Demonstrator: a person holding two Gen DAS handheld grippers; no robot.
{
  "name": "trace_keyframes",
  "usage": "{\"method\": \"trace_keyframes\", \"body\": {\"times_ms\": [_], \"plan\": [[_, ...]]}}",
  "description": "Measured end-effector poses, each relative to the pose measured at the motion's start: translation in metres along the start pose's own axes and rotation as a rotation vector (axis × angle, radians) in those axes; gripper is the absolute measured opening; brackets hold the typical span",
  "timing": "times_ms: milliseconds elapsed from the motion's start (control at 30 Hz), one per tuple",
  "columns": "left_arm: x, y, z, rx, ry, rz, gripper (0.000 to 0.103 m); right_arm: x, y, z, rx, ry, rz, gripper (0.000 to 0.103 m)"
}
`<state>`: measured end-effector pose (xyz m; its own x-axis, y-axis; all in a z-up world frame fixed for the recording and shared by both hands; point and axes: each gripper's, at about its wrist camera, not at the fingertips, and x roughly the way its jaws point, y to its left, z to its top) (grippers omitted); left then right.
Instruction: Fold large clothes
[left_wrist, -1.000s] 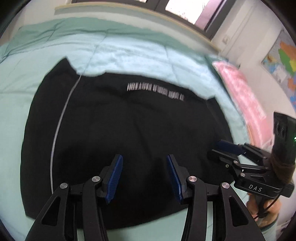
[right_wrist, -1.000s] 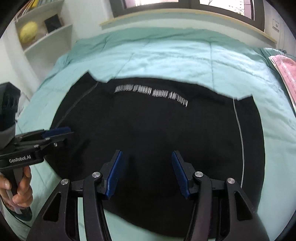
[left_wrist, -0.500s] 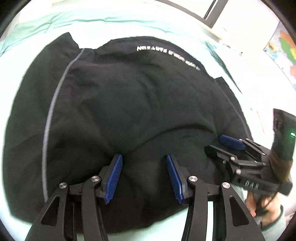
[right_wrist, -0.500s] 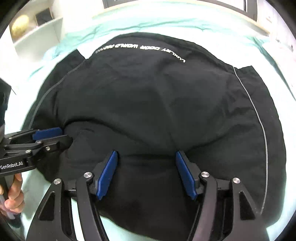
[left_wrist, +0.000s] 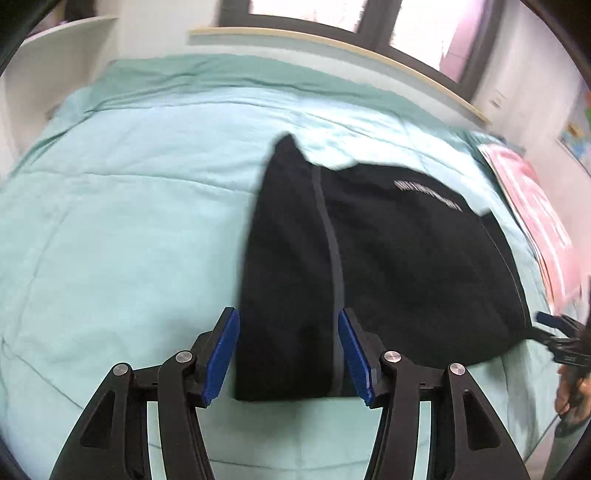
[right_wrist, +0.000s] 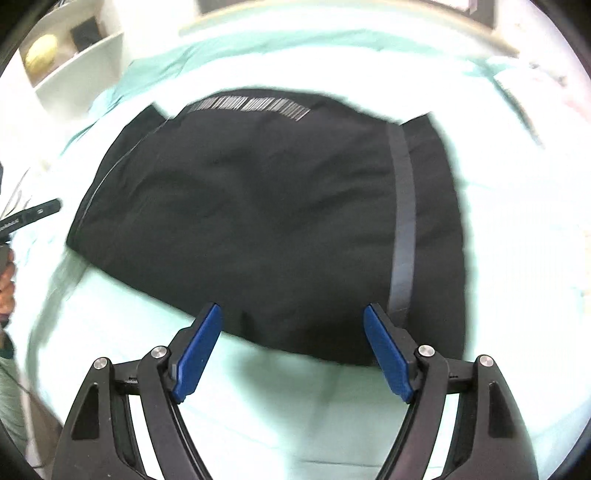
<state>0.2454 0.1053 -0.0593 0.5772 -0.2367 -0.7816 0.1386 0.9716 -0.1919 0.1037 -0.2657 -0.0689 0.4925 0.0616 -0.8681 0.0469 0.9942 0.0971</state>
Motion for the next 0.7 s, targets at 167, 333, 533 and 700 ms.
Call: {"method": "trace_keyframes", "body": {"times_ms": [167,333,533,700], "plan": [[0.024,0.021,0.029,-0.056,0.003,-0.014,0.076,-0.028,-0.072,0.020,0.153,-0.120,-0.026,0.081],[0.066,0.031,0.050,-0.129,0.044,-0.091,0.076,-0.015,-0.121,0.043,0.275,-0.197,0.013,0.081],[0.119,0.041,0.056,-0.199,0.090,-0.157,0.076,0.020,-0.151,0.051,0.362,-0.189,0.057,0.081],[0.147,0.030,0.051,-0.187,0.172,-0.298,0.076,0.060,-0.162,0.055,0.391,-0.141,0.104,0.081]]}}
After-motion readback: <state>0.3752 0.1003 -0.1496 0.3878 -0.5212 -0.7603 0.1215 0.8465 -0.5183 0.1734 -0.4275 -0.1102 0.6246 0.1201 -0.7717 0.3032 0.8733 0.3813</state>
